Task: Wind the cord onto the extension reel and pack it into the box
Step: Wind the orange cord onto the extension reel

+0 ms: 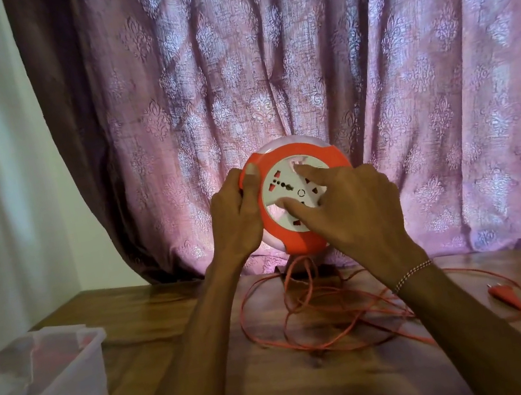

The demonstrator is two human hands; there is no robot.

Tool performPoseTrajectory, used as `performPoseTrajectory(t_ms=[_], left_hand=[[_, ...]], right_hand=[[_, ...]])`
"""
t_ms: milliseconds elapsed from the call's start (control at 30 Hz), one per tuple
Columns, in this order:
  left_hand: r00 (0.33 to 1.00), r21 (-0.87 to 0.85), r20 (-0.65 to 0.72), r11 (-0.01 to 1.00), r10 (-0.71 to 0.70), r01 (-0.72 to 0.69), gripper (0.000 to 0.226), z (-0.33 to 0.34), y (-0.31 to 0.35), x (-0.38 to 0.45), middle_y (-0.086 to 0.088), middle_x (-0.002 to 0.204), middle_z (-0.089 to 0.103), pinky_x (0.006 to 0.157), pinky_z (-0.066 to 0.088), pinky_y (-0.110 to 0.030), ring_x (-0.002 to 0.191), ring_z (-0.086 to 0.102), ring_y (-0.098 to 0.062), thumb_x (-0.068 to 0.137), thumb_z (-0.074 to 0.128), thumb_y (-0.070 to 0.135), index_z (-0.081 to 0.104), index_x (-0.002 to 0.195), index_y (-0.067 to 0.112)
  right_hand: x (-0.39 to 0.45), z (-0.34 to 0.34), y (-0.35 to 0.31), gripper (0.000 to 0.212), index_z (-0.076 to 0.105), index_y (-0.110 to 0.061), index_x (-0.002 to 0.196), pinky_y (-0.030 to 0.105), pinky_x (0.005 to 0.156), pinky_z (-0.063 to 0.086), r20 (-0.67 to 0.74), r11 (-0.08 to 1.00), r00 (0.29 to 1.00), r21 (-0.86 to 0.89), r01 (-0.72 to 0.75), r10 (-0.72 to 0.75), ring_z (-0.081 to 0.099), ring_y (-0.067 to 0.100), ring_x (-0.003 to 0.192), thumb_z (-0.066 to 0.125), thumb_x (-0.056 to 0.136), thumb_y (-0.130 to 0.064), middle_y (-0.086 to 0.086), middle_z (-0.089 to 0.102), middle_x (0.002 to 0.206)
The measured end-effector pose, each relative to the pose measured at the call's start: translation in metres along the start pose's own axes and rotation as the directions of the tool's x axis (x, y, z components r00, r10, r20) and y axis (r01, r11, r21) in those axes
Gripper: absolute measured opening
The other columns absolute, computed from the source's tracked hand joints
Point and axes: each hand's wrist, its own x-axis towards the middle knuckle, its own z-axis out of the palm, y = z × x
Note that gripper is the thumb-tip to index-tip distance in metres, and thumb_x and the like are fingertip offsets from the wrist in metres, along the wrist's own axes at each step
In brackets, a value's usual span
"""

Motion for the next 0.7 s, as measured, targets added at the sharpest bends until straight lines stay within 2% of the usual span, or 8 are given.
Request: performPoseTrajectory(t_ms=[167,300,400,500,600,700], left_hand=[[1.000,-0.007,0.017,1.000,-0.011,0.011,0.063,-0.001,-0.001,-0.001,-0.012,0.075,0.068,0.068,0.054,-0.056,0.073,0.066,-0.030,0.099,0.038,0.064,0.056,0.086,0.005],[1.000,-0.022,0.017,1.000,-0.012,0.013,0.066,-0.001,0.000,-0.001,-0.016,0.078,0.070,0.069,0.055,-0.058,0.076,0.067,-0.037,0.098,0.037,0.066,0.057,0.089,0.004],[1.000,-0.038,0.004,0.999,-0.008,0.008,0.063,-0.003,0.000,0.000,-0.016,0.078,0.069,0.070,0.054,-0.059,0.077,0.066,-0.037,0.098,0.039,0.065,0.056,0.088,0.005],[1.000,-0.036,0.000,0.999,-0.008,0.008,0.059,-0.003,0.000,0.000,-0.010,0.075,0.067,0.069,0.053,-0.058,0.075,0.066,-0.033,0.099,0.040,0.064,0.055,0.085,0.008],[1.000,-0.023,0.014,1.000,-0.010,0.010,0.056,-0.003,0.000,0.000,-0.005,0.076,0.068,0.068,0.055,-0.055,0.072,0.066,-0.026,0.099,0.040,0.064,0.055,0.083,0.012],[1.000,-0.002,0.022,1.000,-0.003,0.003,0.055,-0.001,-0.001,-0.001,-0.005,0.075,0.068,0.068,0.055,-0.055,0.072,0.067,-0.025,0.100,0.039,0.063,0.054,0.081,0.013]], right_hand=[[0.001,-0.006,-0.001,0.053,0.070,-0.032,0.117,0.036,0.063,0.053,-0.020,0.996,0.998,-0.071,0.053,-0.055,0.065,0.031,0.091,0.059,0.081,-0.068,0.004,0.075,0.095],[0.009,-0.011,0.008,0.021,0.075,-0.024,0.103,0.041,0.072,0.053,0.060,0.955,0.955,0.093,0.283,-0.289,0.053,0.029,0.103,0.072,0.083,-0.027,0.004,0.065,0.105],[0.010,-0.010,0.011,0.043,0.072,-0.034,0.111,0.043,0.087,0.047,0.234,0.926,0.896,0.128,0.356,-0.377,0.044,0.033,0.116,0.069,0.075,-0.010,0.007,0.055,0.124],[0.007,-0.008,0.005,0.056,0.067,-0.042,0.118,0.046,0.087,0.048,0.323,0.939,0.885,0.033,0.342,-0.334,0.037,0.033,0.123,0.074,0.072,-0.010,0.008,0.049,0.137],[0.005,-0.006,0.004,0.057,0.068,-0.044,0.115,0.044,0.078,0.050,0.294,0.947,0.904,0.012,0.321,-0.310,0.043,0.032,0.118,0.078,0.068,-0.014,0.006,0.053,0.132],[0.004,-0.003,0.007,0.051,0.068,-0.047,0.114,0.040,0.075,0.049,0.234,0.950,0.925,-0.019,0.313,-0.300,0.048,0.030,0.113,0.076,0.071,-0.021,0.006,0.055,0.123]])
